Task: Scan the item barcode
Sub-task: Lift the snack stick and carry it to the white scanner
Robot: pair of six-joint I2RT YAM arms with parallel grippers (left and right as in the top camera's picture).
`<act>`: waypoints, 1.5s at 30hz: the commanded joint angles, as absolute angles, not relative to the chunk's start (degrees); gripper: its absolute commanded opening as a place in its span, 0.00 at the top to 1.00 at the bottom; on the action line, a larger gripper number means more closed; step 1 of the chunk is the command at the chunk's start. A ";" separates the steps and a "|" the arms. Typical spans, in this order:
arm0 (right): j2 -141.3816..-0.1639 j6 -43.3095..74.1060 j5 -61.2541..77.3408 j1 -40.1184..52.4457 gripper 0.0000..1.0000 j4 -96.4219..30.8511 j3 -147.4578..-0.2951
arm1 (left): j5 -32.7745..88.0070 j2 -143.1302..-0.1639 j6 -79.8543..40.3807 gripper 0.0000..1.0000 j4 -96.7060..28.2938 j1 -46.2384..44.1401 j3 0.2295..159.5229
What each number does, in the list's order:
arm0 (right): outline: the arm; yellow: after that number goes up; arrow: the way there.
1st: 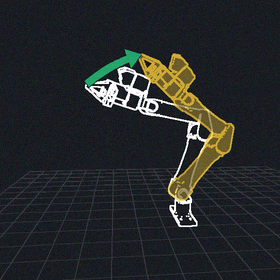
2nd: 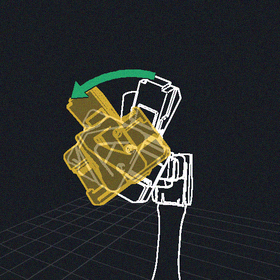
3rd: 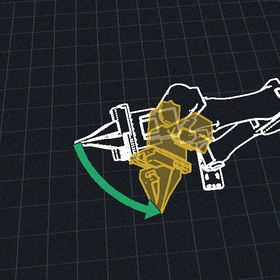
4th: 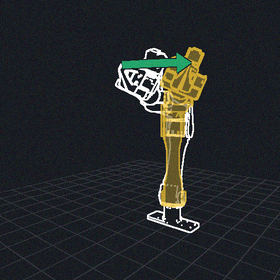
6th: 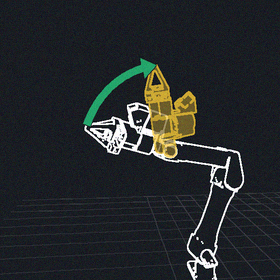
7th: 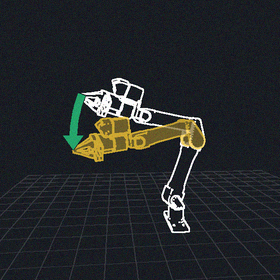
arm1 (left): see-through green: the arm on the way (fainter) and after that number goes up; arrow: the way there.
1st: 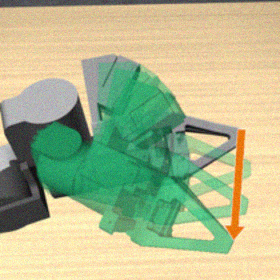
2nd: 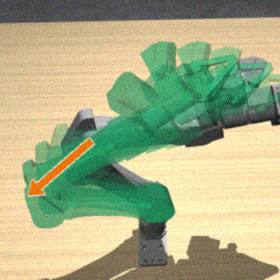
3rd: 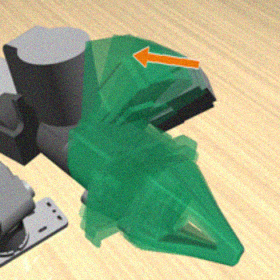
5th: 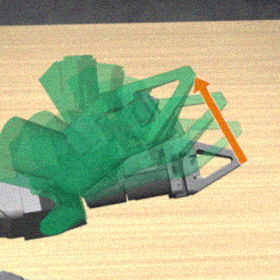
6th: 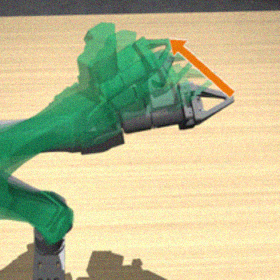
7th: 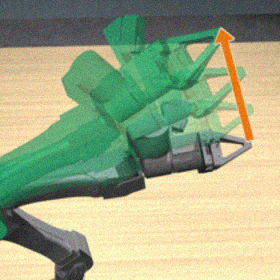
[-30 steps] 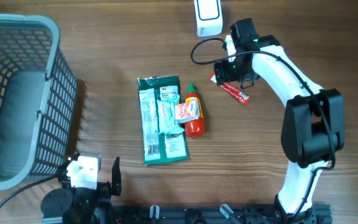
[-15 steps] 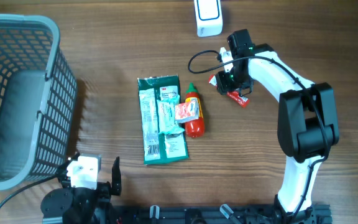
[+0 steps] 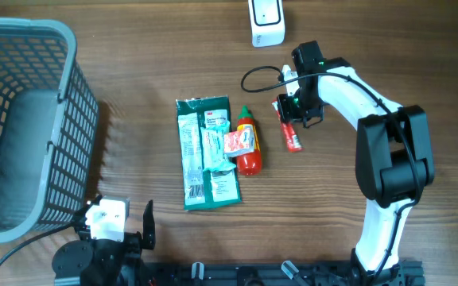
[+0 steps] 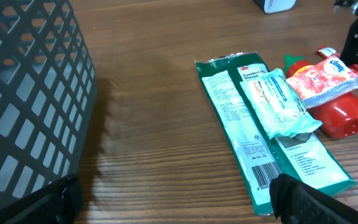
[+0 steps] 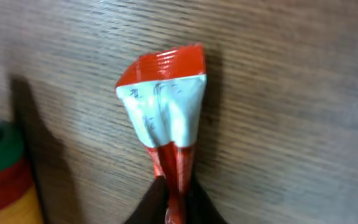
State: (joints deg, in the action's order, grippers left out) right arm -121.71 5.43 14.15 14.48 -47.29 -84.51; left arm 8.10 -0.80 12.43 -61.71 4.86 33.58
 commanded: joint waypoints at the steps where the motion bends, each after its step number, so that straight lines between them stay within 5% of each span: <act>1: -123.35 20.53 15.64 14.57 0.96 -47.55 -83.00 | 8.95 -0.38 13.28 0.00 -61.63 4.60 33.65; 7: -122.93 28.51 28.93 14.22 0.96 -46.63 -83.02 | 8.95 -0.38 13.28 0.00 -61.63 4.60 33.65; 24: -99.77 57.25 28.99 17.06 0.96 -69.36 -83.00 | 8.95 -0.38 13.30 0.00 -61.60 4.60 33.65; 45: -89.27 63.16 26.09 23.99 0.96 -68.45 -83.00 | 8.95 -0.38 13.28 0.00 -61.63 4.60 33.65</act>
